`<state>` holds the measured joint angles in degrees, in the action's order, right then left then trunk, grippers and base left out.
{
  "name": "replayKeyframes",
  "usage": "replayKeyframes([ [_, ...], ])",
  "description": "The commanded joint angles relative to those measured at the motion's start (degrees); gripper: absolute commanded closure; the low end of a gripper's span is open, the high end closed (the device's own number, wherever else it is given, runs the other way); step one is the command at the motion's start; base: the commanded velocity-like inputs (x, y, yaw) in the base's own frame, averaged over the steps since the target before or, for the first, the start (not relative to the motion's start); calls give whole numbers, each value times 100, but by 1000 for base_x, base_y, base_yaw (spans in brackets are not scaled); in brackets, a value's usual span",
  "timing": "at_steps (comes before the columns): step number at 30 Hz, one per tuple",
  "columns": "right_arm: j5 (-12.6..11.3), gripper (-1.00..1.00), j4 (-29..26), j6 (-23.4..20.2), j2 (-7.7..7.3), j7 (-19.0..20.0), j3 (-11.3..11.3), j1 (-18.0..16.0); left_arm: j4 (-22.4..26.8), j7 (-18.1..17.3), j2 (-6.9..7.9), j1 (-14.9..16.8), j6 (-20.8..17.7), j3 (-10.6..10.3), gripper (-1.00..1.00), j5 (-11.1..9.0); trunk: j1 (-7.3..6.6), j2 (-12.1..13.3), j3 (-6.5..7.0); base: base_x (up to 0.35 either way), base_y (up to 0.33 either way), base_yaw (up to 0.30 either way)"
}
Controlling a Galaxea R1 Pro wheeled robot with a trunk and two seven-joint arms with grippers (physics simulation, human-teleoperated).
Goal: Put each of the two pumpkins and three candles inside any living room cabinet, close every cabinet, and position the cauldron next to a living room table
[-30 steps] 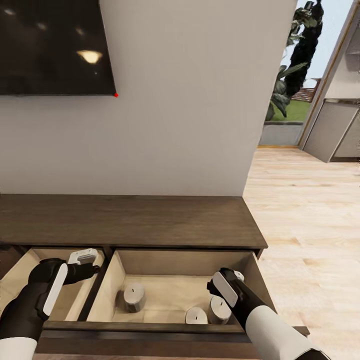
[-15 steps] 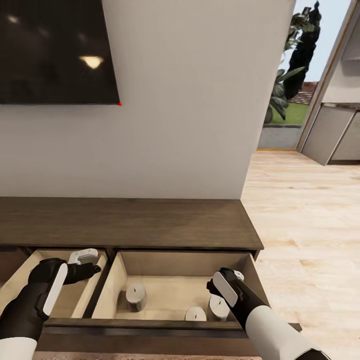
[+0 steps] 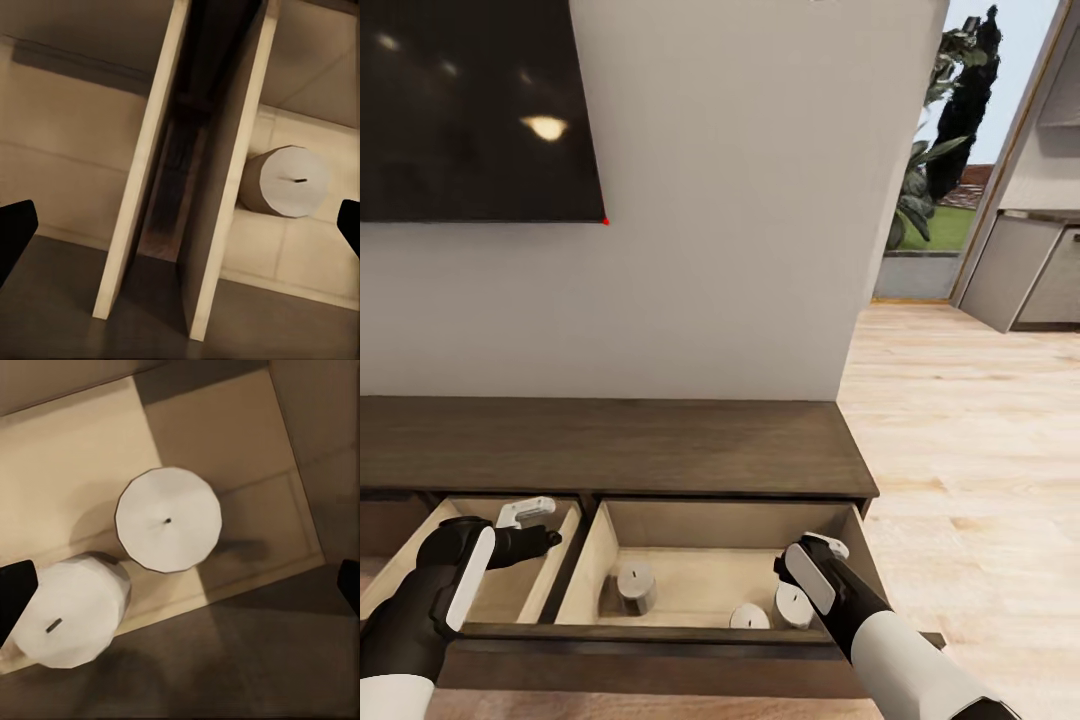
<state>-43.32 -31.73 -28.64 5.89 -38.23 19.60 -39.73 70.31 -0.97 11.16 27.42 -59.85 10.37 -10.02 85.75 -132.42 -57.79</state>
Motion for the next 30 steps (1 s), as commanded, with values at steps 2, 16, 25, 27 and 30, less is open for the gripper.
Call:
replayKeyframes([
  [2,-1,-100,-2,4,0,0,4,3,0,0,0,0,0,0,-100,0,-44,82,36,0,0,0],
  [16,6,-100,-52,165,7,197,41,9,0,0,0,0,0,-5,-100,2,-352,643,288,-92,0,0],
  [25,8,-100,-83,166,9,245,76,9,0,0,-6,0,8,-9,-100,2,-550,1004,449,-26,0,0],
  [27,8,-100,-156,166,9,246,78,9,0,0,-3,0,8,-3,-100,6,-594,1084,485,-2,0,0],
  [30,1,-100,-271,156,16,246,79,9,0,0,0,0,9,0,-100,9,-659,1205,539,-71,0,0],
])
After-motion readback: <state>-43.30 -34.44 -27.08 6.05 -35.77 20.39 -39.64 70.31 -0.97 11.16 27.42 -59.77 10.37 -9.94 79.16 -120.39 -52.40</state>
